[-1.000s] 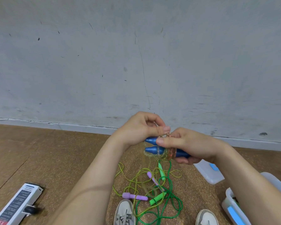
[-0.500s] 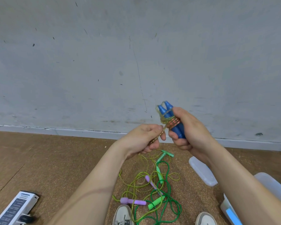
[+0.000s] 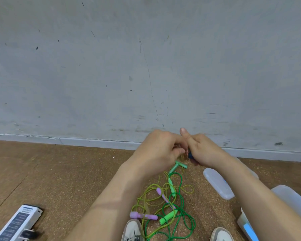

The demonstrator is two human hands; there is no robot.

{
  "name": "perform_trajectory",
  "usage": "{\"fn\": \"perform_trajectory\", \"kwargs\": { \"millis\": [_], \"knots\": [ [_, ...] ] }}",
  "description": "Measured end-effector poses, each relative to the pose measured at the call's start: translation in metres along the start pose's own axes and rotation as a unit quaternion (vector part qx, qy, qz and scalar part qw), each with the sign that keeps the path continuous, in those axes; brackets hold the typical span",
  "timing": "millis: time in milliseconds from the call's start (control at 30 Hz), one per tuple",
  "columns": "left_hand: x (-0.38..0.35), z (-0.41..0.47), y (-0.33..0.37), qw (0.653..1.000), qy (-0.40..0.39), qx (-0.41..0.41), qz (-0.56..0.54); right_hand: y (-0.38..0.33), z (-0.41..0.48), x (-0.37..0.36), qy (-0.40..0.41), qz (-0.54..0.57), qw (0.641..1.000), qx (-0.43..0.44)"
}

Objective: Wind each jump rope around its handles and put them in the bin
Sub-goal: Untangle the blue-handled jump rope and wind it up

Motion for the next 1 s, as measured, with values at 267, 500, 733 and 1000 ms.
{"fn": "perform_trajectory", "kwargs": {
  "millis": [267, 500, 733, 1000],
  "knots": [
    [0.011, 0.001, -0.020, 0.979, 0.028, 0.112, -0.166, -0.012, -0.010, -0.004, -0.150, 0.050, 0.987, -0.002],
    [0.007, 0.002, -0.025, 0.957, -0.088, 0.135, -0.243, -0.016, -0.026, 0.002, -0.261, 0.010, 0.965, -0.011],
    [-0.005, 0.009, -0.029, 0.870, -0.027, 0.201, -0.450, -0.023, -0.027, 0.013, -0.214, 0.198, 0.956, 0.028],
    [-0.029, 0.013, -0.014, 0.919, 0.011, 0.213, -0.333, -0.017, -0.014, 0.018, -0.064, 0.492, 0.865, -0.071]
  ]
}}
Point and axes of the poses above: each hand's wrist, its own z-axis towards the middle knuckle, its own x-axis out of the back of the hand, y = z × x, the point moved 2 cm from there along z, towards the middle knuckle, and after that the axes turned 1 degree about y, right-handed, at the moved point
